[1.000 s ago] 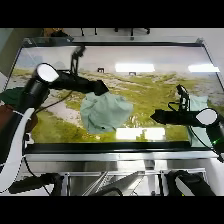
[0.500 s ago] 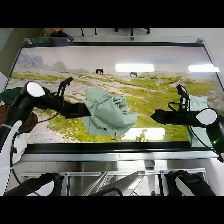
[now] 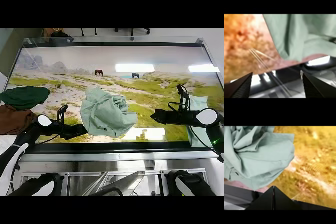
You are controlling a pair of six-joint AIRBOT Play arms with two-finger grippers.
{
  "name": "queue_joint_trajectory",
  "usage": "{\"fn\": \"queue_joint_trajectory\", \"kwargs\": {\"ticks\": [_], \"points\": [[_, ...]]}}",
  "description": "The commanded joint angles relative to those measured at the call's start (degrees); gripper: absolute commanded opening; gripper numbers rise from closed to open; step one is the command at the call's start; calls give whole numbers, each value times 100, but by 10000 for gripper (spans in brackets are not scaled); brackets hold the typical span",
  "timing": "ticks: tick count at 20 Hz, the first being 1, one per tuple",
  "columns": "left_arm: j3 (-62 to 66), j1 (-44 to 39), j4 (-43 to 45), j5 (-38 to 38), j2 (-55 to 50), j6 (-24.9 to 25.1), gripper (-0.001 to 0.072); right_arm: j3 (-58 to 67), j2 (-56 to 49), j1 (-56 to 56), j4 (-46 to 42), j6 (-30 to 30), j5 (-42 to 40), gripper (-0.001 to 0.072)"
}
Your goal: Fold the shirts.
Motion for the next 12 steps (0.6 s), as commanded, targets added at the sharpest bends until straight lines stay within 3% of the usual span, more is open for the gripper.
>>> {"fn": "queue_joint_trajectory", "kwargs": {"ticks": [1, 4, 5, 6, 9, 12], "points": [[273, -369, 17, 785, -719, -2, 664, -2, -15, 4, 37, 0, -9, 21], [979, -640, 17, 1025, -1366, -4, 662, -2, -162, 4, 37, 2, -2, 53], [1239, -691, 17, 1032, -1556, -4, 628, -2, -247, 4, 39, 2, -2, 276], [1480, -708, 20, 1016, -1716, -2, 459, -2, -345, 2, 39, 2, -4, 440], [2070, -640, 44, 772, -2065, 4, 15, -2, -772, 4, 31, -22, -17, 432], [2363, -396, 44, 417, -2109, 107, 18, -2, -1399, 4, 83, -385, -175, 432]]}}
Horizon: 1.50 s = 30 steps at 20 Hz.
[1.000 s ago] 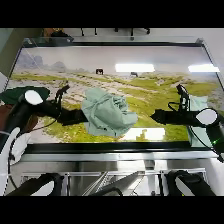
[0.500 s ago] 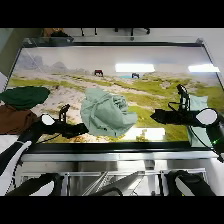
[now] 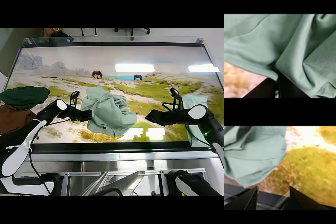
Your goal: Fold the shirts.
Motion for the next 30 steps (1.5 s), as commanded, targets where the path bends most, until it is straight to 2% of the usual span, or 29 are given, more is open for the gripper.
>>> {"fn": "queue_joint_trajectory", "kwargs": {"ticks": [1, 4, 8, 12, 13, 14, 16, 19, 22, 26, 30], "points": [[415, 260, -79, -431, -122, 105, 19, -4, -739, 7, 129, -433, -199, 432], [461, 577, -81, -761, -120, 151, 18, -4, -1545, 63, 811, -1145, -422, 432], [461, 662, -81, -752, -120, 216, 18, -2, -2544, 463, 2424, -2391, -820, 431], [461, 662, -85, -758, -120, 280, 19, -2, -3008, 660, 3799, -3357, -946, 413], [461, 662, -83, -758, -120, 319, 18, -2, -3025, 662, 4039, -3602, -942, 244], [461, 662, -85, -758, -120, 321, 19, 2, -3023, 662, 4234, -3775, -935, 130], [461, 662, -85, -761, -37, 374, 18, 76, -2955, 660, 4588, -4048, -579, 20], [562, 715, -94, -772, 704, 452, 16, 420, -2382, 625, 4688, -4030, -118, 20], [1399, 879, -295, -1174, 1856, 450, 16, 1368, -1349, 345, 4686, -3915, 162, 20], [3637, 1008, -684, -1331, 3386, 446, 16, 3397, -188, -308, 4634, -3886, 177, 20], [5904, 1010, -627, -1331, 4140, 376, 16, 5337, 365, -761, 4225, -3886, 173, 19]]}}
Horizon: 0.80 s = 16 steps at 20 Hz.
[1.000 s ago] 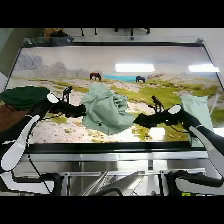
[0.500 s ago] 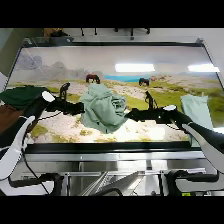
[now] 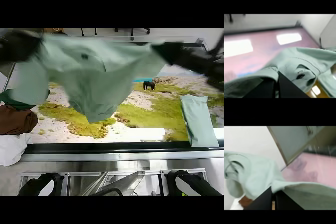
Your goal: Fold the shirts.
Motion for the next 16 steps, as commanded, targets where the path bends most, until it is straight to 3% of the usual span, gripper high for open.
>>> {"fn": "queue_joint_trajectory", "kwargs": {"ticks": [1, 4, 9, 12, 16], "points": [[1829, 22, -13, -26, 721, -59, 16, 1694, 492, -369, -417, 7, -42, 19], [2103, 20, -22, -22, 975, -103, 16, 2603, 494, -407, -743, 0, -195, 20], [787, 20, -28, 203, 935, -96, 17, 2765, 2, -444, -1115, 9, -205, 20], [44, 20, -44, 140, 157, -55, 17, 2761, -955, -435, -1117, 173, 291, 19], [-898, 17, -79, 304, -1434, 485, 17, 2754, -2914, -293, -1117, 310, 798, 20]]}}
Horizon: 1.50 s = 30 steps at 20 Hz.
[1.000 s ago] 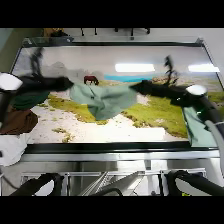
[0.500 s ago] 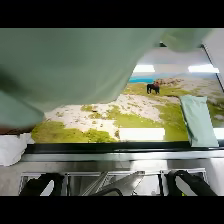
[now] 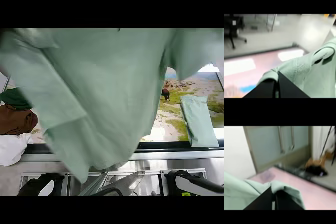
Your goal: Fold the shirts.
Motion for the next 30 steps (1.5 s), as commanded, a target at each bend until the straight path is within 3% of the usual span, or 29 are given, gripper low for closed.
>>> {"fn": "queue_joint_trajectory", "kwargs": {"ticks": [1, 5, 8, 10, 11, 12, 13, 18, 19, 22, 27, 30], "points": [[-876, 2, -35, 247, -1425, 472, 17, 17, -1777, 238, -26, 116, 442, 20], [-1322, 9, -33, 774, -3460, 1099, 18, 20, -3985, 962, -26, 114, -199, 20], [-1185, 9, -33, 984, -4548, 1139, 18, 22, -5145, 1342, -17, 116, -901, 20], [-804, 26, -33, 964, -4981, 1137, 18, 22, -5346, 1403, -24, 92, -957, 32], [-573, 63, -33, 883, -5121, 1132, 18, 31, -5316, 1373, -24, 72, -920, 163], [-317, 111, -35, 730, -5243, 1104, 18, 37, -5211, 1272, -22, 76, -796, 336], [-87, 144, -33, 540, -5329, 1067, 18, 37, -5051, 1123, -24, 118, -549, 367], [525, 304, -31, 87, -5390, 1067, 18, 13, -4011, -107, -634, 1416, 1733, 357], [568, 352, -33, 81, -5390, 1062, 18, -66, -3825, -295, -885, 1620, 2085, 287], [560, 374, -28, 66, -5390, 1003, 18, -743, -3171, -684, -1600, 2002, 2771, 280], [562, 374, -28, -11, -5390, 1003, 18, -3397, -1318, -964, -2162, 2050, 2780, 240], [562, 372, -31, -133, -5390, 1005, 18, -5547, 361, -953, -2076, 2068, 1821, 241]]}}
